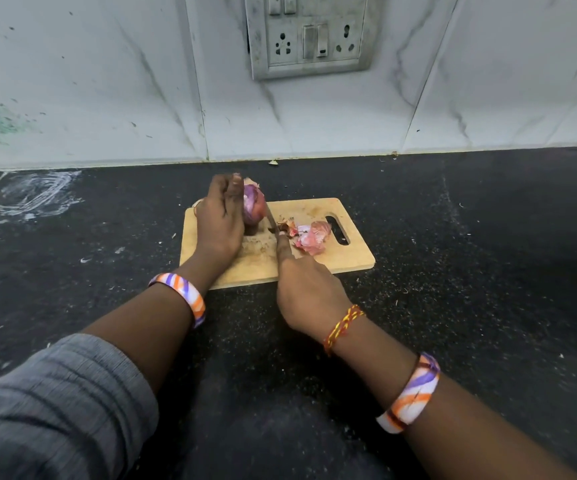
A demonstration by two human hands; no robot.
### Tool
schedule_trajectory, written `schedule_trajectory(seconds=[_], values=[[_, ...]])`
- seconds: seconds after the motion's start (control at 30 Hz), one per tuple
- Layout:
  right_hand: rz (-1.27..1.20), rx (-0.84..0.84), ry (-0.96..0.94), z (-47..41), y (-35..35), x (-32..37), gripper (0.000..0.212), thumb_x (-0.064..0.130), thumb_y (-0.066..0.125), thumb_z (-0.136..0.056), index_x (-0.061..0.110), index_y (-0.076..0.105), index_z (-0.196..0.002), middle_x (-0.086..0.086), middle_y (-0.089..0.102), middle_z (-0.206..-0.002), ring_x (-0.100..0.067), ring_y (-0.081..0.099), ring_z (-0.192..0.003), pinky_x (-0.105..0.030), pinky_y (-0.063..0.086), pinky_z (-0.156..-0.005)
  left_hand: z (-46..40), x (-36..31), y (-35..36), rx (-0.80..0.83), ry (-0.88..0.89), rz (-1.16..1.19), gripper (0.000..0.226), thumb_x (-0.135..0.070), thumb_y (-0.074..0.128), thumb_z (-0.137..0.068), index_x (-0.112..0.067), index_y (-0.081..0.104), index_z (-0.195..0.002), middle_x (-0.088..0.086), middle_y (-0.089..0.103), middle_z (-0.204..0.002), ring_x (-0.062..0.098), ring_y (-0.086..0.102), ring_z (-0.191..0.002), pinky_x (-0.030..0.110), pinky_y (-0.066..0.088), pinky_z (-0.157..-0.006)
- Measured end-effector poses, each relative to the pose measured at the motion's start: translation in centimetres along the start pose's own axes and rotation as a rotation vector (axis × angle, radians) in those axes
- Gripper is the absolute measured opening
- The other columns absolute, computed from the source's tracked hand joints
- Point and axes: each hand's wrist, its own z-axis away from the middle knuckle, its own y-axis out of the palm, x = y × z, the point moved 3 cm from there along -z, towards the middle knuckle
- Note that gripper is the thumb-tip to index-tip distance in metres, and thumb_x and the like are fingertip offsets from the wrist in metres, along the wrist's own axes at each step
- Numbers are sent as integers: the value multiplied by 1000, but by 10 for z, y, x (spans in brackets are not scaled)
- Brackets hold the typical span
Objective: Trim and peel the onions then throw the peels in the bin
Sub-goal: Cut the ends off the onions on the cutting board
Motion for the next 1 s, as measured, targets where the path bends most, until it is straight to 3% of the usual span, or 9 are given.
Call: schedule_trajectory(seconds=[0.07, 0.13, 0.27, 0.43, 0.53, 0.77, 0.87, 1.0], values=[[-60, -25, -14, -1, -6, -4, 72, 2, 41, -89, 12, 3, -149, -20, 52, -123, -35, 54, -110, -40, 45, -85, 1, 2, 0, 23, 20, -6, 40, -32, 32, -98, -1, 55, -89, 9, 54, -75, 19, 48, -68, 26, 36, -62], [-90, -68, -32, -1, -12, -9, 68, 5, 40, -91, 12, 5, -149, -19, 55, -116, -36, 56, -103, -37, 44, -76, 1, 5, 1, 42, 25, -28, 42, -35, 31, -96, -4, 55, -80, 10, 55, -73, 21, 49, -70, 30, 36, -65], [-69, -121, -68, 6, -14, -14, 66, 6, 38, -92, 14, 6, -150, -20, 56, -114, -36, 57, -99, -37, 43, -74, 2, 3, 2, 84, 46, -71, 33, -29, 35, -99, -10, 54, -79, 10, 56, -72, 17, 48, -63, 28, 35, -60], [-7, -75, -62, 6, -1, -19, 68, 8, 40, -92, 17, 5, -149, -18, 56, -114, -34, 58, -98, -41, 47, -78, 2, 2, 1, 73, 37, -68, 37, -27, 37, -98, -1, 60, -88, 13, 59, -78, 22, 52, -72, 31, 38, -65], [-3, -90, 1, 5, -6, -27, 70, 6, 41, -91, 17, 4, -149, -19, 53, -120, -34, 57, -101, -41, 46, -79, 2, 2, 1, 69, 23, -75, 36, -26, 37, -98, -1, 61, -89, 10, 58, -79, 20, 51, -74, 26, 34, -65], [-16, -195, -25, 17, -17, -24, 68, 3, 38, -91, 16, 5, -149, -18, 57, -112, -35, 59, -94, -37, 43, -69, 0, 5, 2, 75, 5, -64, 33, -26, 37, -98, -5, 59, -86, 8, 58, -81, 19, 51, -76, 24, 33, -67], [7, -138, -59, 20, -5, -15, 69, 6, 38, -92, 17, 2, -150, -18, 57, -110, -36, 58, -97, -38, 43, -71, 1, 4, 2, 73, 12, -64, 29, -25, 37, -98, -11, 53, -78, 9, 57, -76, 19, 50, -72, 25, 32, -64], [41, -96, -51, 21, 3, -16, 69, 9, 39, -94, 20, 0, -150, -17, 55, -112, -35, 56, -102, -36, 38, -70, 1, 4, 0, 70, 23, -54, 31, -23, 38, -98, -5, 56, -80, 10, 57, -76, 21, 51, -73, 27, 36, -67]])
